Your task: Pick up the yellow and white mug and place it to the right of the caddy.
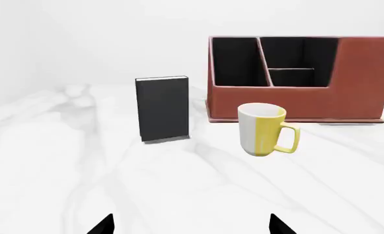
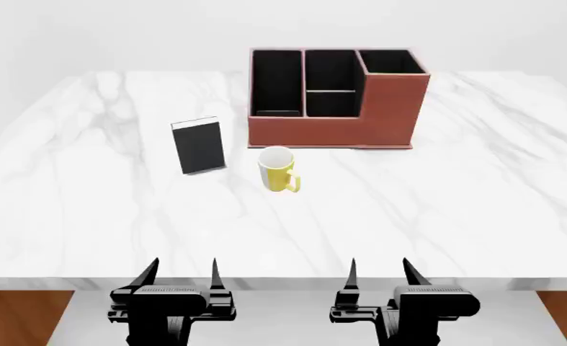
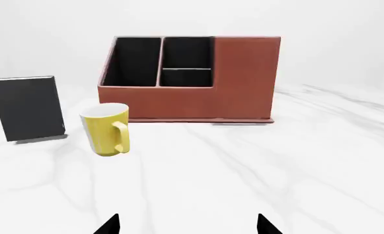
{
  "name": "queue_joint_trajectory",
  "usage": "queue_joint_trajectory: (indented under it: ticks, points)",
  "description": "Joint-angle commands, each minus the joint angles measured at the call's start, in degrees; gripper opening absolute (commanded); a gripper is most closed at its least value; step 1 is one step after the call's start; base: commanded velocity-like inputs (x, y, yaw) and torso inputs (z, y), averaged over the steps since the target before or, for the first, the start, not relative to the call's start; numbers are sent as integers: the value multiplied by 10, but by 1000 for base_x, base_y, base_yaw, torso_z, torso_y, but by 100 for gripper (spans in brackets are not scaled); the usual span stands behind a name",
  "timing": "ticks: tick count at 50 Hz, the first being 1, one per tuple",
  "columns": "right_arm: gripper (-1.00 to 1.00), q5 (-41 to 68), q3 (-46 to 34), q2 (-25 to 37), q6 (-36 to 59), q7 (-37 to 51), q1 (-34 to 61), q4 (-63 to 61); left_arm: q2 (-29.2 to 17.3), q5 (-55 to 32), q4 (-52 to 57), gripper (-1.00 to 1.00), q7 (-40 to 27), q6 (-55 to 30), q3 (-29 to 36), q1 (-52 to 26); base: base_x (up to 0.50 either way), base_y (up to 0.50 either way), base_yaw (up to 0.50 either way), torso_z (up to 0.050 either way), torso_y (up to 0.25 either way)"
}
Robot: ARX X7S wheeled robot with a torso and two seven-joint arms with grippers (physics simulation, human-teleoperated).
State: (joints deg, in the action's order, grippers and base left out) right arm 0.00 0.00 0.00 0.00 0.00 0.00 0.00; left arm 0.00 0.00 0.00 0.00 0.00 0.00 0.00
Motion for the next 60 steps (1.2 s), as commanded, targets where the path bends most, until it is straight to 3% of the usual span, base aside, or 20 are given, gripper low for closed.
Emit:
queue_joint_trajectory:
  ticks: [1, 12, 22, 35, 52, 60]
  points:
    - [100, 16, -11, 9, 0, 6, 0, -2, -9, -11, 2, 100, -11, 1, 9, 0, 0, 0, 0, 0, 0]
    - [100, 43, -38, 28, -9, 11, 3, -13, -29, -71, 37, 100, -14, -9, 15, -4, 0, 0, 0, 30, 0]
    - [100, 42, -58, 58, 151, 20, 31, -228, -67, -84, 206, 100, -43, -146, 13, -54, 0, 0, 0, 50, 0]
    - [100, 68, -58, 79, 281, 22, 121, -345, -78, -115, 270, 100, -71, -246, -13, -146, 0, 0, 0, 50, 0]
    - [100, 79, -64, 91, 272, 23, 107, -359, -91, -135, 307, 100, -75, -258, -15, -133, 0, -6, 0, 50, 0]
    - [100, 100, -57, 90, 270, 20, 108, -350, -94, -157, 320, 100, -76, -260, -30, -127, 0, -470, 0, 19, 0]
